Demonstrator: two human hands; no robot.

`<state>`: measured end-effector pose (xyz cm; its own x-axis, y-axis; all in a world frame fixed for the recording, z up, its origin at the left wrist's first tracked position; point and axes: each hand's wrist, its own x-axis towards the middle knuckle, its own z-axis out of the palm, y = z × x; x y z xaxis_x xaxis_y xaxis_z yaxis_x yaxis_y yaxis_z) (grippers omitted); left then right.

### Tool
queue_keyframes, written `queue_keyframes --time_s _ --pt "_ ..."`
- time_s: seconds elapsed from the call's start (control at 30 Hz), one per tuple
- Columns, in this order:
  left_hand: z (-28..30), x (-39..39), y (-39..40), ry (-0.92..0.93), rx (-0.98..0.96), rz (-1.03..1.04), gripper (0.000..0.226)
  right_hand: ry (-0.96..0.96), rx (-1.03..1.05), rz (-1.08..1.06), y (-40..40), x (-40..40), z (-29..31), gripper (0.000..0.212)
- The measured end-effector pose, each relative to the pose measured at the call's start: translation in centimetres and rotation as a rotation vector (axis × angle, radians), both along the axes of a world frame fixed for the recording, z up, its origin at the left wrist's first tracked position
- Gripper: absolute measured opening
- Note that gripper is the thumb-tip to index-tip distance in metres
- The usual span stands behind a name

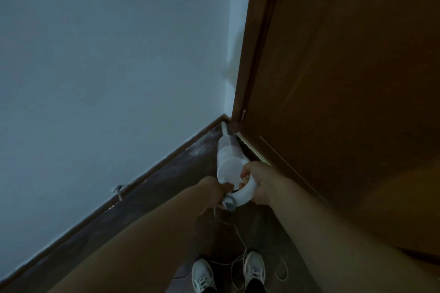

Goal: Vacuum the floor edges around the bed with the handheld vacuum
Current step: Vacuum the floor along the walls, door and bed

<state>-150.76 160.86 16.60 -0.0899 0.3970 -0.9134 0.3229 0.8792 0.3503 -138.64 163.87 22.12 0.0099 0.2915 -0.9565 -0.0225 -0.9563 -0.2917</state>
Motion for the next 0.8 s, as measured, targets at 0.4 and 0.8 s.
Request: queue_keyframes --time_s 0.4,0.8 --pt "2.4 1.1 -5.4 0.051 -0.010 0.127 0.036 0.035 -0.036 0.160 -3.1 0.7 0.6 0.008" --pt "2.4 -2.4 -9.9 0.046 -0.023 0.210 0.031 0.024 -0.042 0.198 -6.8 -3.3 1.7 0.015"
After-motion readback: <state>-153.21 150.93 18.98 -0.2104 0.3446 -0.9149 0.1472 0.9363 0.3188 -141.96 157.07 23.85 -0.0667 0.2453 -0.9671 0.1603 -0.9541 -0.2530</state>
